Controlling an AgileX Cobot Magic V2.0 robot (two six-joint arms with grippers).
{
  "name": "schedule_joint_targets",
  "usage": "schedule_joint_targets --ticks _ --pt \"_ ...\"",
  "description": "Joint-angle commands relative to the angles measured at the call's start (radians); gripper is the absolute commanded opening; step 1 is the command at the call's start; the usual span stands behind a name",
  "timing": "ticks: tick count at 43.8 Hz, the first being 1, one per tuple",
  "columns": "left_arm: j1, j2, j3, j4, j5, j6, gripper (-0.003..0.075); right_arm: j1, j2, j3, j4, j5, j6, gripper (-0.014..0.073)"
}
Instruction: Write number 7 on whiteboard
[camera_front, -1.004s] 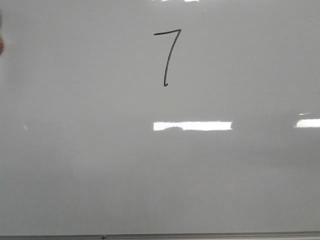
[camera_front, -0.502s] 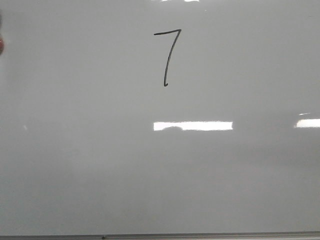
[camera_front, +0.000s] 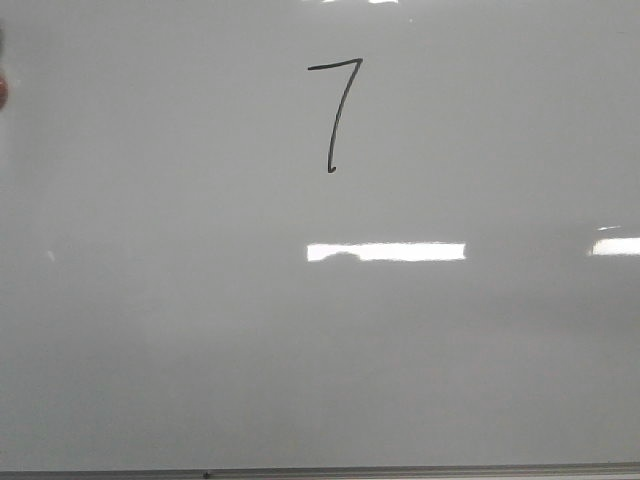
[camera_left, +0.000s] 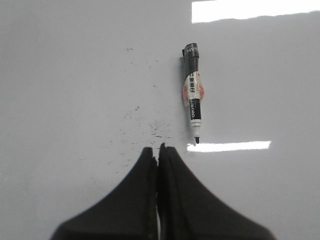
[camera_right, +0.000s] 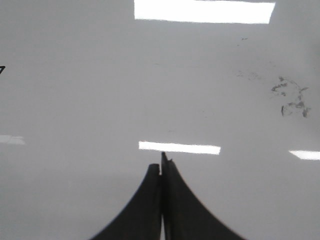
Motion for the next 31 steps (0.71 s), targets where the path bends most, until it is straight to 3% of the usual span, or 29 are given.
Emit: schedule_joint_targets --ticks 1,31 --pt "-0.001 -0.013 0.013 -0.008 -0.084 -0.012 -0.0021 -0.005 -0.019 -0.002 0.004 -0.090 0.002 -0.0118" --pt "-0.001 -0.013 0.013 -0.008 -0.084 -0.012 -0.0021 -0.005 -0.019 -0.002 0.042 -0.063 0.002 -0.0118"
